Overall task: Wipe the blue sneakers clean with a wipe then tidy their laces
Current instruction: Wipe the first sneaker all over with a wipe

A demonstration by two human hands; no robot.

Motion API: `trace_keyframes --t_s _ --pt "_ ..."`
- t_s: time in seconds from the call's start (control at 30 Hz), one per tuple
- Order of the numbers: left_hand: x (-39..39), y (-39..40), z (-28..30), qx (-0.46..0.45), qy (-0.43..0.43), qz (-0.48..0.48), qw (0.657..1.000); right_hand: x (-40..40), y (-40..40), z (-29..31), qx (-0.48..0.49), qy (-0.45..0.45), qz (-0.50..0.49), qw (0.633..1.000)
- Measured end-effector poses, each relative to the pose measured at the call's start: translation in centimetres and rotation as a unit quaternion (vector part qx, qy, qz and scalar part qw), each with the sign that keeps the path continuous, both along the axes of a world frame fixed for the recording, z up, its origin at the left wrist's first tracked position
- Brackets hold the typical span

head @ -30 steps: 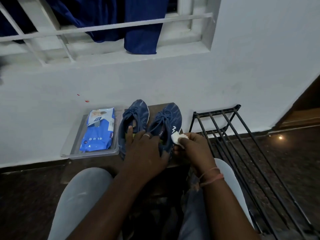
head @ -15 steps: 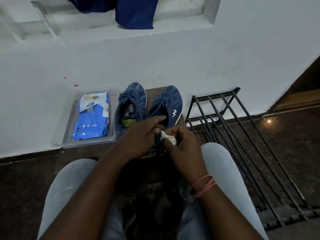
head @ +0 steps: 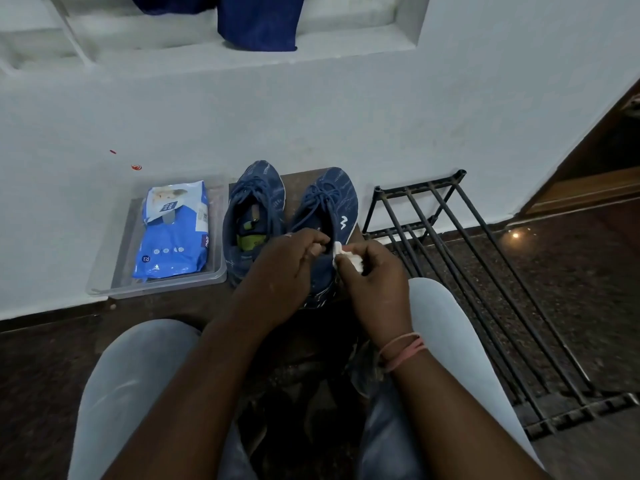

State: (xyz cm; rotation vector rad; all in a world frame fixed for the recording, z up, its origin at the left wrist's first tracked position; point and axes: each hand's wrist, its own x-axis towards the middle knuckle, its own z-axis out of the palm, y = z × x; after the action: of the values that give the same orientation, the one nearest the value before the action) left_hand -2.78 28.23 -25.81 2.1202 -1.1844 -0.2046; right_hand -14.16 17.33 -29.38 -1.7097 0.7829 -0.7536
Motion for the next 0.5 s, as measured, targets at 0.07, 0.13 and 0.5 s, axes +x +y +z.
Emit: trace_keyframes --t_s 0.07,0.13,0.5 --pt "0.1 0.2 -0.2 0.008 0.014 -0.012 1.0 -0.1 0.7 0.3 -0.046 -0.004 0.05 0.998" --pt "0.3 0.4 -0.4 -0.001 0.028 -0.008 1.0 -0.2 1.8 0.6 -0.081 0.004 0.075 0.994" --pt "0.2 0.6 -1.0 -0.115 0.149 0.046 0.981 0.5 2.9 -0.1 -0.127 -0.01 0.013 0.992"
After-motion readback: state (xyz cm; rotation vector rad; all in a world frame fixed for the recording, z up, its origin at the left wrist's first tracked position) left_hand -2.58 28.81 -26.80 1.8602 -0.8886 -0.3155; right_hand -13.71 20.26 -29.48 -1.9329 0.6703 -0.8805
